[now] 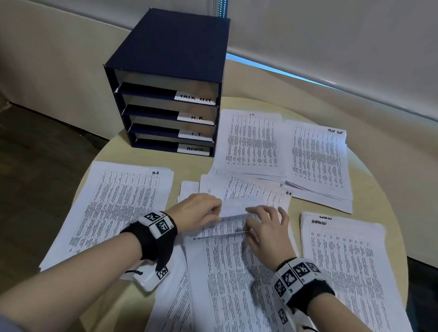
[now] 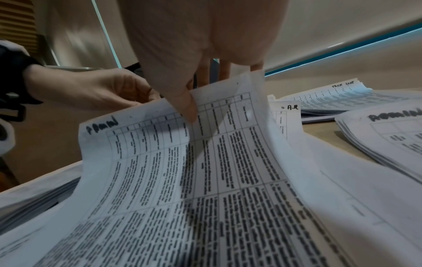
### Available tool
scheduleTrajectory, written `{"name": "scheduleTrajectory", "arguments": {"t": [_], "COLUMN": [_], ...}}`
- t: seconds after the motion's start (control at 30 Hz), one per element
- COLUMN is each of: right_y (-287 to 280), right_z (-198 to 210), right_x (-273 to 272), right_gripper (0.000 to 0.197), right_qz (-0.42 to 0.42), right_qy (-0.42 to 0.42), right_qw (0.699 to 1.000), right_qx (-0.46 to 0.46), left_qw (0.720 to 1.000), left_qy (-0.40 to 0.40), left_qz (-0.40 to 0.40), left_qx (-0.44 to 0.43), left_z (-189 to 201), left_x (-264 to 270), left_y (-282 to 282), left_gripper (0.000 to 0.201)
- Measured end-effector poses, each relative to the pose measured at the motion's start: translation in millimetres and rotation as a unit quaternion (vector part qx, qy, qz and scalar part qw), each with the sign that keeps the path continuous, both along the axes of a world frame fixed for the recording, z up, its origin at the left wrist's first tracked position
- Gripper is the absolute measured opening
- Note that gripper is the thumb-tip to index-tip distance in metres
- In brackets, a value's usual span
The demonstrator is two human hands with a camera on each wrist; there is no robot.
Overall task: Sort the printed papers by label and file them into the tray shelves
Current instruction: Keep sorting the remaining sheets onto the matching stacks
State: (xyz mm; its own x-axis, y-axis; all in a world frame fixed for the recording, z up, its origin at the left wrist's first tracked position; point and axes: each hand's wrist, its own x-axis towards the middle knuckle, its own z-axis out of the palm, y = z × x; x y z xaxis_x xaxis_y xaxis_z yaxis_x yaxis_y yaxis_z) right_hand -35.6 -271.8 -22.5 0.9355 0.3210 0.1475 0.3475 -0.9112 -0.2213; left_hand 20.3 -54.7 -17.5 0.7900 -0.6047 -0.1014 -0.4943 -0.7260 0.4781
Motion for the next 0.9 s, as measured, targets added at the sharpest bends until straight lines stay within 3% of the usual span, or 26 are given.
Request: {"name": "scheduleTrajectory", "arguments": {"t": [0.2,0.33,0.4,0.53,0.63,0.77,0.9], "right_y": [-4.7,-12.6,-14.3,-14.1,-13.1,-12.9,-10.2], "right_z": [-3.1,-1.9,-1.1,2.5,5.0,4.2,7.5], "right_x": [-2.3,-3.9,-3.6,-1.0,-0.1,1.7,0.3], "right_gripper": [0.016,0.013,0.013,0.014,0.003,0.018,0.017], "right_qz": [0.014,0.032,0.037,0.04,0.046,0.03,0.019], "right_qy": [-0.015,-0.027,-0.035,-0.053,-0.056,-0.038,-0.063], "right_qw": [1.0,0.999,0.999,0.998,0.997,0.998,0.998], "right_qx": [0.004,-0.002,0.005,0.02,0.042,0.042,0.022], "left_qw": [0.989,0.984,0.981,0.982,0.984,0.99,0.996], "left_qy": [0.084,0.091,0.096,0.059,0.039,0.009,0.029], "left_qz": [0.107,0.123,0.125,0.178,0.173,0.142,0.086], "left_qx": [-0.056,0.087,0.11,0.017,-0.004,0.001,-0.019], "left_z": [-3.0,-6.1,-7.3,-5.4,-2.1,3.7,5.1], "left_x": [7.7,18.6,19.1,13.8,12.2,7.9,0.4], "left_y": [7.3,24.6,27.0,23.3,20.5,19.8,23.2], "left_gripper": [0.029,0.023,0.021,0.008,0.006,0.006,0.01]}}
